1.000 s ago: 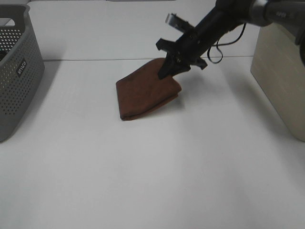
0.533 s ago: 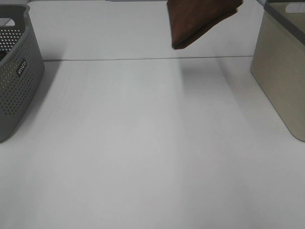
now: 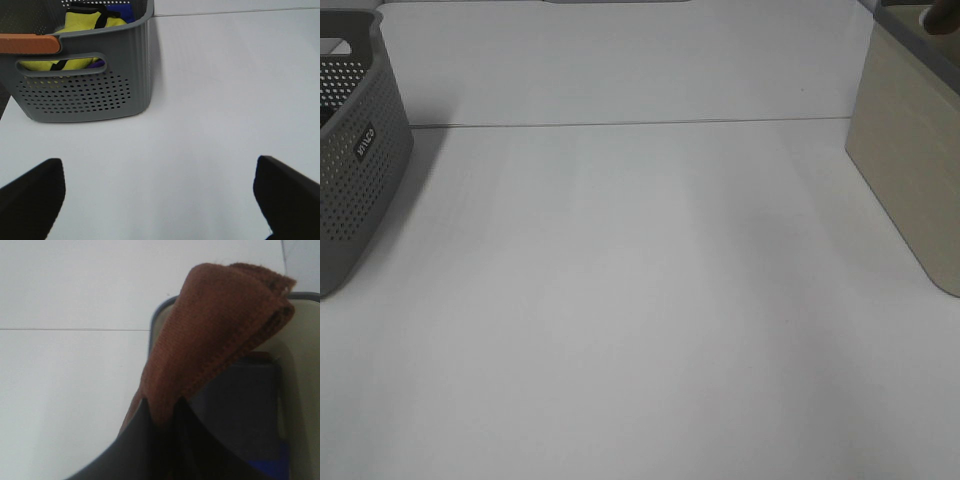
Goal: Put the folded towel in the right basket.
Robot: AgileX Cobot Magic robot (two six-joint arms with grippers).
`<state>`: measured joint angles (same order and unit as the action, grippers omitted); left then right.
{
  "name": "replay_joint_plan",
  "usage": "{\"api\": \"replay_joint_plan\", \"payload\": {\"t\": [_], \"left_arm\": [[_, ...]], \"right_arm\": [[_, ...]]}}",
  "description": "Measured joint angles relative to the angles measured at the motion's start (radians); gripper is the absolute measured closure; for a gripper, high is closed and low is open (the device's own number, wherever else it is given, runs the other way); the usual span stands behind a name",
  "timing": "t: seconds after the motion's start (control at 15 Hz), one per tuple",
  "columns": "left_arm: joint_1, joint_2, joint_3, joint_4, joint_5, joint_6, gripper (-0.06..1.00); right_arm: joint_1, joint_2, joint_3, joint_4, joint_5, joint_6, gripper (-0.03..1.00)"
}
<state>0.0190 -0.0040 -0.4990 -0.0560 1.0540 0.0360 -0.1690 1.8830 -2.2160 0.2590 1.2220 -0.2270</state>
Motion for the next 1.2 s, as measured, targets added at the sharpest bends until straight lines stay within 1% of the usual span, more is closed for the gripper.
{"api": "replay_joint_plan", "payload": {"t": [0.2,0.27,0.33,0.4,0.53,0.6,0.67,0.73,0.87,0.93,1.07,1.2], "left_arm": [[0.000,0.000,0.000,0.000,0.000,0.000,-0.03],[0.000,0.000,0.000,0.000,0.000,0.000,-0.03],[0.000,0.000,0.000,0.000,0.000,0.000,-0.03],[0.000,0.000,0.000,0.000,0.000,0.000,-0.03],[0.000,0.000,0.000,0.000,0.000,0.000,-0.03],[0.000,0.000,0.000,0.000,0.000,0.000,-0.03],[0.000,0.000,0.000,0.000,0.000,0.000,-0.03],[0.000,0.000,0.000,0.000,0.000,0.000,-0.03],[0.000,0.000,0.000,0.000,0.000,0.000,-0.03],[0.000,0.000,0.000,0.000,0.000,0.000,-0.03],[0.000,0.000,0.000,0.000,0.000,0.000,-0.03],[0.000,0.000,0.000,0.000,0.000,0.000,-0.03]], "right_arm": [[-0.024,0.013,0.048,-0.043,0.001,0.032,0.89],[-0.025,0.027,0.075,-0.053,0.001,0.039,0.88],[-0.025,0.049,0.100,-0.063,0.000,0.056,0.84],[-0.025,0.075,0.121,-0.065,0.000,0.064,0.76],[-0.025,0.112,0.140,-0.081,-0.001,0.081,0.51],[-0.025,0.119,0.140,-0.088,-0.001,0.088,0.45],[-0.025,0.119,0.140,-0.090,-0.001,0.093,0.42],[-0.025,0.117,0.140,-0.080,-0.001,0.103,0.41],[-0.020,0.107,0.140,-0.017,-0.001,0.106,0.40],[0.013,0.071,0.146,0.001,-0.001,0.106,0.40],[0.068,0.018,0.149,-0.016,-0.001,0.118,0.40],[0.102,-0.054,0.188,-0.023,-0.001,0.143,0.40]]}}
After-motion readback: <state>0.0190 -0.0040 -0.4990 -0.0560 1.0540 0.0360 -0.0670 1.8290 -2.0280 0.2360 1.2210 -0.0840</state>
